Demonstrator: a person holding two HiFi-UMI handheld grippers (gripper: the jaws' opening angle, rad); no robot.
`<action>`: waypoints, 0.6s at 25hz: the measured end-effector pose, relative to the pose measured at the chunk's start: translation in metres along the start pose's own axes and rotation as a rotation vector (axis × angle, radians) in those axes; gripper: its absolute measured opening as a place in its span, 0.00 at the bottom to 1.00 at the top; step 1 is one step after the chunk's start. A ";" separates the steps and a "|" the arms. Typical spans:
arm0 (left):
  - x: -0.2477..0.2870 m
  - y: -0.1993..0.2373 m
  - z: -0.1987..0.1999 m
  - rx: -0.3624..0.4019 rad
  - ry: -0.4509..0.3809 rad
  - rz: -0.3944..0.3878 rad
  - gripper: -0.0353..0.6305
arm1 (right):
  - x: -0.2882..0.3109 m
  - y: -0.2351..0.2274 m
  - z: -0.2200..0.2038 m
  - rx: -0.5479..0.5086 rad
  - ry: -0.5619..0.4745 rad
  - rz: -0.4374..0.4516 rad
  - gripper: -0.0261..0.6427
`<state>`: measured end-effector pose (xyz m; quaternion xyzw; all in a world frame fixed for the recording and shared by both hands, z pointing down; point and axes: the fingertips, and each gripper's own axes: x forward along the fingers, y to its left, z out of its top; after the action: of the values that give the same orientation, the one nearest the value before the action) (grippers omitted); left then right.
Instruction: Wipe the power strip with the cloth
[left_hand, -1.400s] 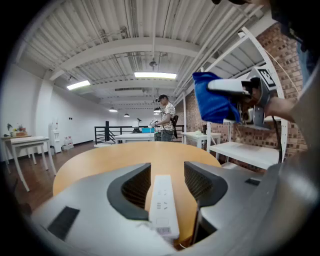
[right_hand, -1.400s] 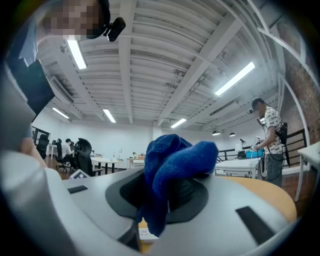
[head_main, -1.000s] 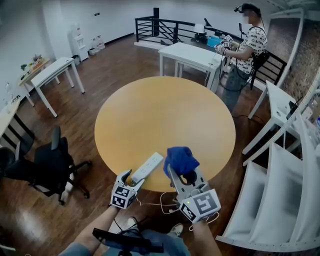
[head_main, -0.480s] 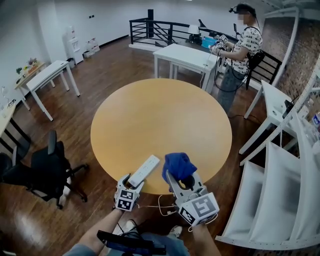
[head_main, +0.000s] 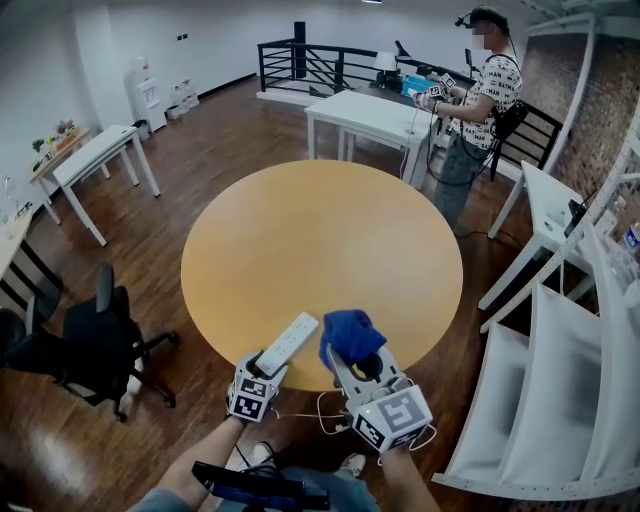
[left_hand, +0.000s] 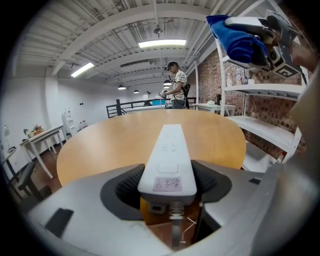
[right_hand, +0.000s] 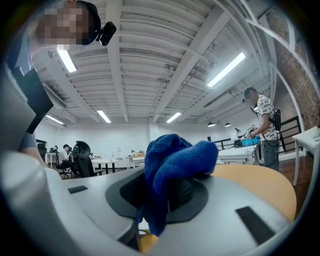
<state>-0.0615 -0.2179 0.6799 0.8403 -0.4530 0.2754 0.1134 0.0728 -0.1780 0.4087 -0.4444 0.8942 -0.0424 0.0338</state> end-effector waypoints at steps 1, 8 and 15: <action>-0.001 -0.001 0.001 0.005 -0.003 -0.008 0.51 | 0.000 0.000 0.001 0.001 -0.003 -0.002 0.16; -0.011 -0.003 0.014 0.004 -0.051 -0.037 0.49 | 0.002 0.002 -0.002 -0.004 0.003 0.005 0.16; -0.026 0.001 0.044 -0.048 -0.148 -0.049 0.48 | 0.002 0.002 -0.001 0.005 0.003 0.013 0.16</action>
<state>-0.0579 -0.2190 0.6290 0.8663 -0.4458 0.1987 0.1068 0.0698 -0.1786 0.4092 -0.4385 0.8969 -0.0452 0.0339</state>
